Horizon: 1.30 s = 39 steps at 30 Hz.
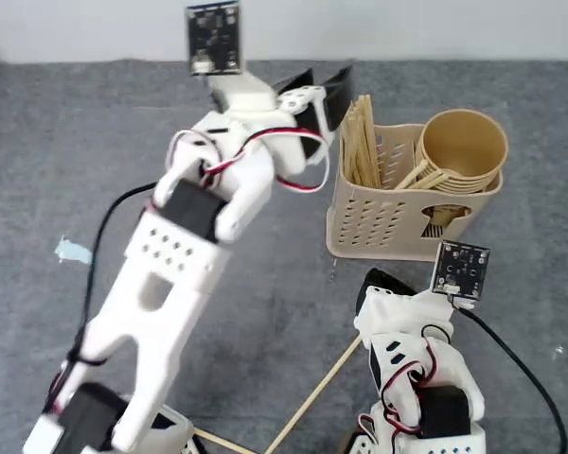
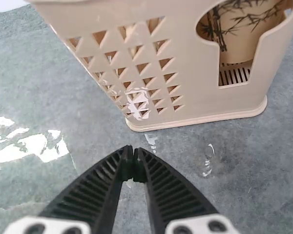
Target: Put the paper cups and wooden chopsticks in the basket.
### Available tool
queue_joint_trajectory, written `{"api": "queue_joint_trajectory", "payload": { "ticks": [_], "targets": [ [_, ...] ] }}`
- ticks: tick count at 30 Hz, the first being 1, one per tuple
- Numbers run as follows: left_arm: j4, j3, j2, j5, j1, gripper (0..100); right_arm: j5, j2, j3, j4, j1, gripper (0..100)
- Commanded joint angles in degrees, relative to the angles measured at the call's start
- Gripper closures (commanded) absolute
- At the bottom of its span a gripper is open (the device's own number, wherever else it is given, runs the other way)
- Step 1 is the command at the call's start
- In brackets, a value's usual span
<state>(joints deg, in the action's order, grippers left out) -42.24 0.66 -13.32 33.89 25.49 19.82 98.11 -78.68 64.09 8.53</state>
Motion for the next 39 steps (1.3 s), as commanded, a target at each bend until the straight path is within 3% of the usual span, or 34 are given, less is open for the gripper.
{"api": "queue_joint_trajectory", "payload": {
  "ticks": [1,7,13,17,27,39],
  "targets": [
    [-8.1,-3.3,-7.6,1.1,-1.5,83,0.4,-0.1,1.1,-0.9,0.4,98.5],
    [-26.5,-3.2,-12.6,1.8,-8.0,83,0.4,-0.1,1.1,-0.8,0.4,98.5],
    [-45.8,-2.8,-12.7,1.8,-19.6,83,0.4,-0.1,1.1,-0.8,0.4,98.5],
    [-54.0,0.9,-12.7,1.8,-26.5,83,0.4,-0.1,1.1,-0.8,0.4,98.5],
    [-56.5,18.5,-12.7,1.3,-41.4,83,0.4,-0.1,1.1,-0.8,0.4,98.5],
    [-56.2,35.9,-12.7,-9.1,-55.6,83,0.4,-0.1,1.1,-0.8,0.4,98.5]
  ]
}}
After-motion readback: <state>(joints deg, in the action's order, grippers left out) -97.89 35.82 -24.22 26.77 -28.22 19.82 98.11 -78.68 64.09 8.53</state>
